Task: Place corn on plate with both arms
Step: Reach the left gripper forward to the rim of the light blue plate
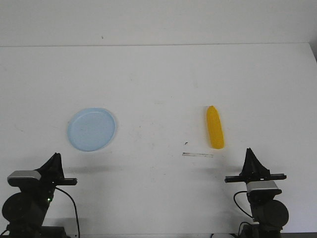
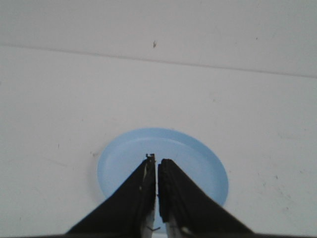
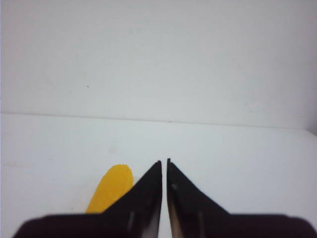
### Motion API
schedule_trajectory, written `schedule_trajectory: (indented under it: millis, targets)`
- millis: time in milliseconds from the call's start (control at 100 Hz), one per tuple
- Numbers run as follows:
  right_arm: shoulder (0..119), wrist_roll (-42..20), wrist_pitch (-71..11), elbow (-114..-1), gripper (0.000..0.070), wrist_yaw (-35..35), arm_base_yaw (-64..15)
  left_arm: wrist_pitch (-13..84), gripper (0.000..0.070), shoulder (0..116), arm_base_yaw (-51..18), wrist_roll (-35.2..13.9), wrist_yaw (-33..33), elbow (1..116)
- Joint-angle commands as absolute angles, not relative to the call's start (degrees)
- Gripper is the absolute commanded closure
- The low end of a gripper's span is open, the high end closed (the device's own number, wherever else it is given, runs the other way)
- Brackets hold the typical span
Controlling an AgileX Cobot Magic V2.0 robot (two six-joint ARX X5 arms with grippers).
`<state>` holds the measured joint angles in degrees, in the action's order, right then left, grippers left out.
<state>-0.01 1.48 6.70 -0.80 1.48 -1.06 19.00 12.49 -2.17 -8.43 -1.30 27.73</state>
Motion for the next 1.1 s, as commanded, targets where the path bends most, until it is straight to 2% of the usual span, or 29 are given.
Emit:
schedule_trajectory:
  millis: [0, 310, 470, 770, 850, 1090]
  targets:
    - [0.1, 1.4, 7.2, -0.7, 0.0684, 1.5, -1.1, 21.2, 0.0698, 14.9, -2.3, -11.5, -1.1, 29.8]
    - [0.1, 1.4, 7.2, -0.7, 0.0684, 1.5, -1.1, 20.4, 0.0697, 22.7, -3.3, -20.7, -9.1, 32.5]
    - [0.1, 1.4, 7.2, -0.7, 0.0684, 1.5, -1.1, 21.1, 0.0698, 29.3, -4.1, -20.7, -10.0, 34.9]
    - [0.1, 1.4, 7.2, -0.7, 0.0684, 1.5, -1.1, 26.5, 0.0698, 46.0, -4.5, -20.6, -11.5, 48.6]
    - [0.1, 1.4, 7.2, -0.7, 0.0684, 1.5, -1.1, 26.5, 0.0699, 49.9, -4.4, -19.0, -11.4, 52.0]
    - [0.1, 1.4, 7.2, -0.7, 0.0684, 1.5, -1.1, 32.9, 0.0698, 62.1, 1.2, -17.3, -11.5, 62.6]
